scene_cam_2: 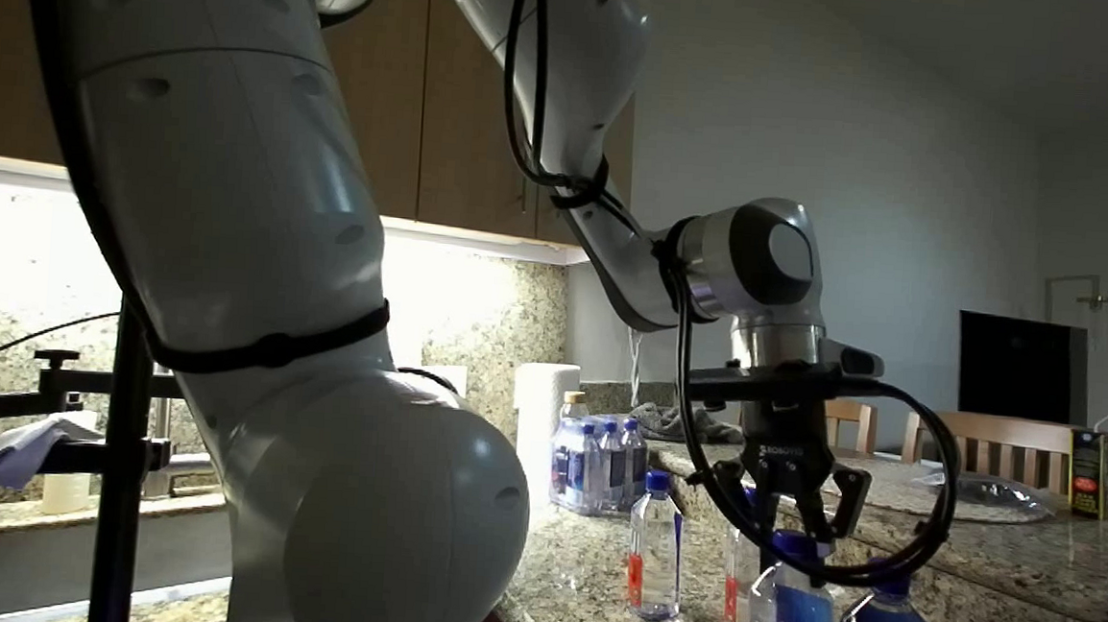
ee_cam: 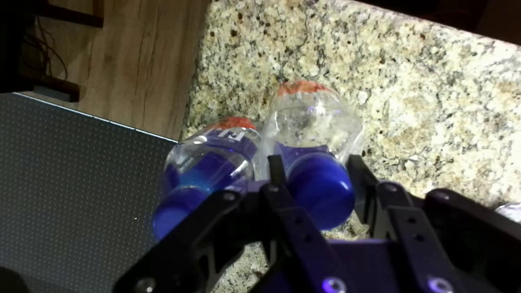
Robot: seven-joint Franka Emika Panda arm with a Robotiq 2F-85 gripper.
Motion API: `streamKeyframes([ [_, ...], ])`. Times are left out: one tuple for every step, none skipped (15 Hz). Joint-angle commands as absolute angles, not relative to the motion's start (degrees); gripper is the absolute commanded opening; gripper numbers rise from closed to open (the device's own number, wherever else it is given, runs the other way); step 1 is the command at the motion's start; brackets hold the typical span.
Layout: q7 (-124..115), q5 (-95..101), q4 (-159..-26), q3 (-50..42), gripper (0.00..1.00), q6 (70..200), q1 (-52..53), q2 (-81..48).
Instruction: Arrange the water bottles in a straight line.
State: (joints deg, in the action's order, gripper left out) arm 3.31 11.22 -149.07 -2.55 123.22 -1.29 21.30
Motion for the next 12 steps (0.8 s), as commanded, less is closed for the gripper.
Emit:
streamKeyframes([
  [6.53,10.72,-148.71,-2.85,0.16,125.81,-1.14,19.38],
  [6.71,10.45,-148.6,-2.71,0.16,126.3,-0.92,18.94],
  [6.64,10.18,-148.52,-2.52,0.16,126.76,-0.66,18.62],
  [6.68,10.08,-148.36,-2.39,0.16,127.14,-0.44,18.35],
  [6.76,9.7,-148.16,-2.37,0.16,127.49,-0.12,18.18],
  [6.72,9.65,-148.1,-2.31,0.16,127.9,0.07,17.94],
  [6.5,9.74,-147.9,-2.26,0.16,128.23,0.08,17.66],
  [6.29,9.94,-147.71,-2.27,0.16,128.32,0.06,17.45],
  [5.56,10.4,-147.54,-2.23,0.16,128.52,-0.24,17.27],
  [5.67,10.32,-147.31,-2.38,0.16,128.49,-0.35,17.11],
  [5.26,10.39,-147.0,-2.5,0.16,128.42,-0.64,16.98],
  [4.94,10.42,-146.78,-2.66,0.16,128.44,-0.89,16.91],
])
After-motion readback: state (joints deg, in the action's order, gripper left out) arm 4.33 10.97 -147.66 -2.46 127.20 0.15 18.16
